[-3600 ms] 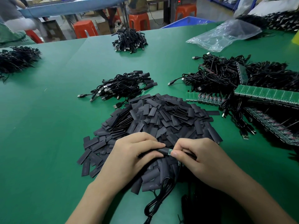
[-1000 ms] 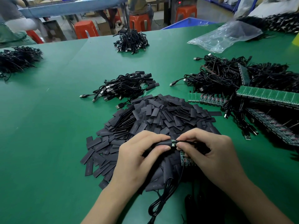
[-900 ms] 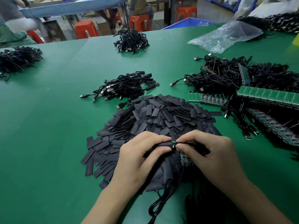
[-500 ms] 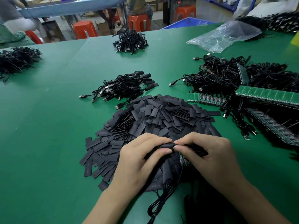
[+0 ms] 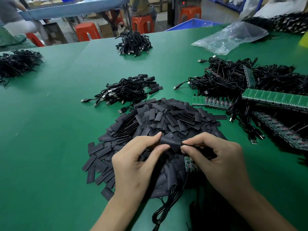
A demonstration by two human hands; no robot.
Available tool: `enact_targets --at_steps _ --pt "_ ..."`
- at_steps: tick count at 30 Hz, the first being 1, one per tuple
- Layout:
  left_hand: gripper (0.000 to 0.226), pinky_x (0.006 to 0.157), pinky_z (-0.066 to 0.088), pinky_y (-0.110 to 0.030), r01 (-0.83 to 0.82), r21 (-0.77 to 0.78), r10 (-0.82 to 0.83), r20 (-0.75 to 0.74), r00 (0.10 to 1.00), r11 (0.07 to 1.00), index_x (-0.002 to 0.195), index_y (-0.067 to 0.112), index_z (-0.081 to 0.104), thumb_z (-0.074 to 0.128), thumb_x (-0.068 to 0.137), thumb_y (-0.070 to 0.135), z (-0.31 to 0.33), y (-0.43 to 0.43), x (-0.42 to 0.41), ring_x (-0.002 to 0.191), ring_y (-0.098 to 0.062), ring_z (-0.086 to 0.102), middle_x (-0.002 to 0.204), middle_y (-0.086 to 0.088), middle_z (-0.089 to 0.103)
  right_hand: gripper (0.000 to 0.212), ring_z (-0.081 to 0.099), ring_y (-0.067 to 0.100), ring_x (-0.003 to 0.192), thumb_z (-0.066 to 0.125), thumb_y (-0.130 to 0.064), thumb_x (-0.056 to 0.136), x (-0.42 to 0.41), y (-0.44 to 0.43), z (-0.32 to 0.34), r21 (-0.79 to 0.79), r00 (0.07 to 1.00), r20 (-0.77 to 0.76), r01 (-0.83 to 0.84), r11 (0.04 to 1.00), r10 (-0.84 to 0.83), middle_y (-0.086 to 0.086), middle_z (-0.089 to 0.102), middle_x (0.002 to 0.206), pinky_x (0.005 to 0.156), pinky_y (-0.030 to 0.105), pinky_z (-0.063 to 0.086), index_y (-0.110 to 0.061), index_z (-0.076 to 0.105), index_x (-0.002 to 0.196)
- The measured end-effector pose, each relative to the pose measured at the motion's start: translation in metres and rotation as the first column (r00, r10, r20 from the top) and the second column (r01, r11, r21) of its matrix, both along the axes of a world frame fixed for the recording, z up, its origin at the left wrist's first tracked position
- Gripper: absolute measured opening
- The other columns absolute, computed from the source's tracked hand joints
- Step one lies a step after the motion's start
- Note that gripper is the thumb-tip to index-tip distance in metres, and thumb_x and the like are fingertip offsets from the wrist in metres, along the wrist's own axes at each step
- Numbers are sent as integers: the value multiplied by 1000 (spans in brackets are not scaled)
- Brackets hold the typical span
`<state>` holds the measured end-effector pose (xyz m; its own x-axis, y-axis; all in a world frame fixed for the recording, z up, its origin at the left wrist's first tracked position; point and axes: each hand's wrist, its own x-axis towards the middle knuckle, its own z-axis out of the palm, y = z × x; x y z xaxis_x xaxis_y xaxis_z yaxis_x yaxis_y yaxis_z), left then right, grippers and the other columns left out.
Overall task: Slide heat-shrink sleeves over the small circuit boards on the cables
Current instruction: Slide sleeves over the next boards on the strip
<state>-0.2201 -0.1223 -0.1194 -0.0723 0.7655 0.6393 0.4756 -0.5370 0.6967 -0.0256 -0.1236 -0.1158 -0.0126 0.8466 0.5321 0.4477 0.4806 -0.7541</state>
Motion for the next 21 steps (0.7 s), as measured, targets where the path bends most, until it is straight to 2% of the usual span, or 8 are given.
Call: enact_targets --at_steps 5,13,21 --pt "23 82 52 -14 34 -51 -30 60 998 998 105 17 77 78 83 24 -1 -2 2 89 -7 73 97 7 76 5 69 0 68 78 -27 84 -2 -2 -1 13 1000 20 21 1000 -21 -27 68 73 61 15 51 -23 78 87" --pt "24 79 54 -16 82 -123 -62 159 985 989 105 20 77 80 82 22 -2 -3 6 84 -10 74 92 8 77 13 69 3 67 73 -35 88 -3 -3 -1 55 999 33 40 998 -41 -30 67 77 59 33 57 -23 78 88" --pt "24 79 55 -18 81 -122 -59 175 983 989 105 22 77 81 82 19 -3 -2 7 85 -11 75 93 9 77 13 68 5 66 72 -36 91 -2 -2 -4 111 996 57 59 992 -66 -30 67 81 58 36 56 -24 78 91"
